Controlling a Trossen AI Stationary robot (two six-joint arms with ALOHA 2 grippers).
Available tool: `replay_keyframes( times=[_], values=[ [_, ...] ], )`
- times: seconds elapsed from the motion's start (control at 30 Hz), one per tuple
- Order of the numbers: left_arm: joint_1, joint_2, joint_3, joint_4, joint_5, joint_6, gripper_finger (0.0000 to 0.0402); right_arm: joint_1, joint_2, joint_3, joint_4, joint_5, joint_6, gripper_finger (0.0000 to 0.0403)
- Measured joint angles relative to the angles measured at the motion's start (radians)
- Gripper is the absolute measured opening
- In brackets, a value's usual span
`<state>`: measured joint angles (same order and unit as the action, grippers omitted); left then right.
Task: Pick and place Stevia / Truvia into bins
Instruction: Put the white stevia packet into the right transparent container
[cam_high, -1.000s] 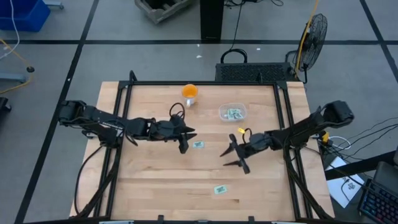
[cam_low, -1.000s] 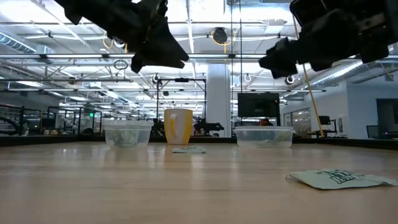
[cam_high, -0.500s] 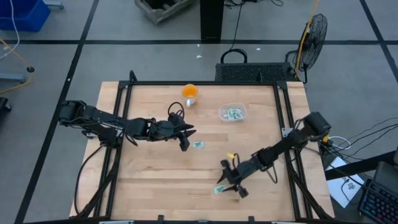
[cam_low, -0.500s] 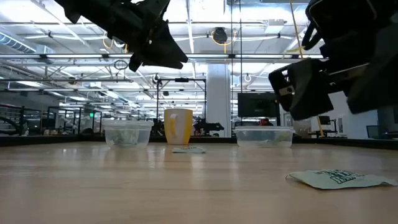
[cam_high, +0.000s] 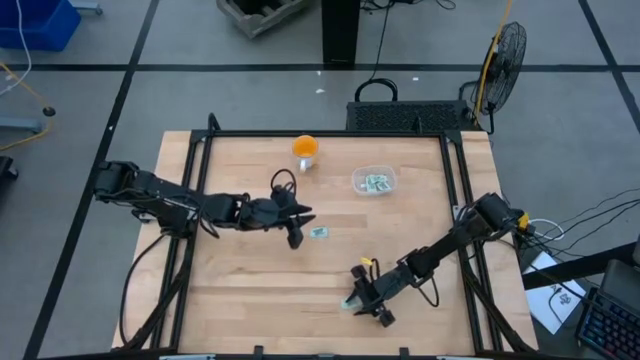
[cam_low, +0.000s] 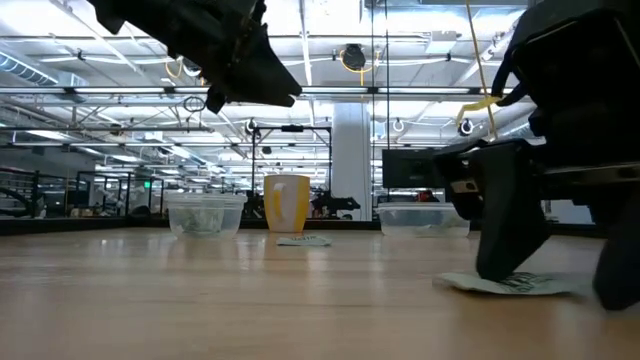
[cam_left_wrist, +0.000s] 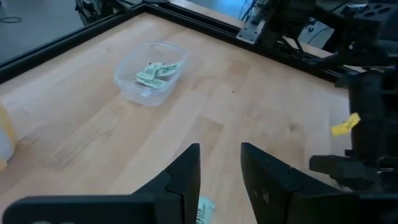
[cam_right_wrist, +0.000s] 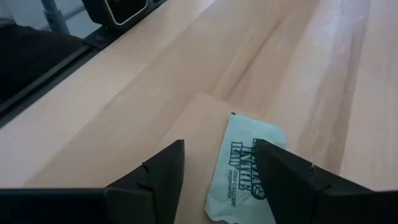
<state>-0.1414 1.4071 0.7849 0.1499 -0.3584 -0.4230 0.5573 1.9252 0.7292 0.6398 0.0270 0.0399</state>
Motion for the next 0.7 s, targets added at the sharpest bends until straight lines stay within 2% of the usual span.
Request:
replay_keyframes(
  times=[0.23,0.47,0.6,0.7],
  values=[
    [-0.005,0.0,0.0,-0.005,0.001,0.023,0.012,-0.019,0.006,0.0,-0.002,0.016,-0.073,0.0196],
    [-0.005,0.0,0.0,-0.005,0.001,0.023,0.012,-0.028,0.0,-0.005,0.078,0.034,-0.169,0.0181],
    [-0.005,0.0,0.0,-0.013,0.001,0.026,0.012,-0.031,-0.013,-0.005,0.068,0.1,-0.157,0.0181],
    [-0.005,0.0,0.0,-0.026,0.0,0.025,0.012,-0.036,-0.013,-0.004,0.034,0.102,-0.091,0.0188]
  ],
)
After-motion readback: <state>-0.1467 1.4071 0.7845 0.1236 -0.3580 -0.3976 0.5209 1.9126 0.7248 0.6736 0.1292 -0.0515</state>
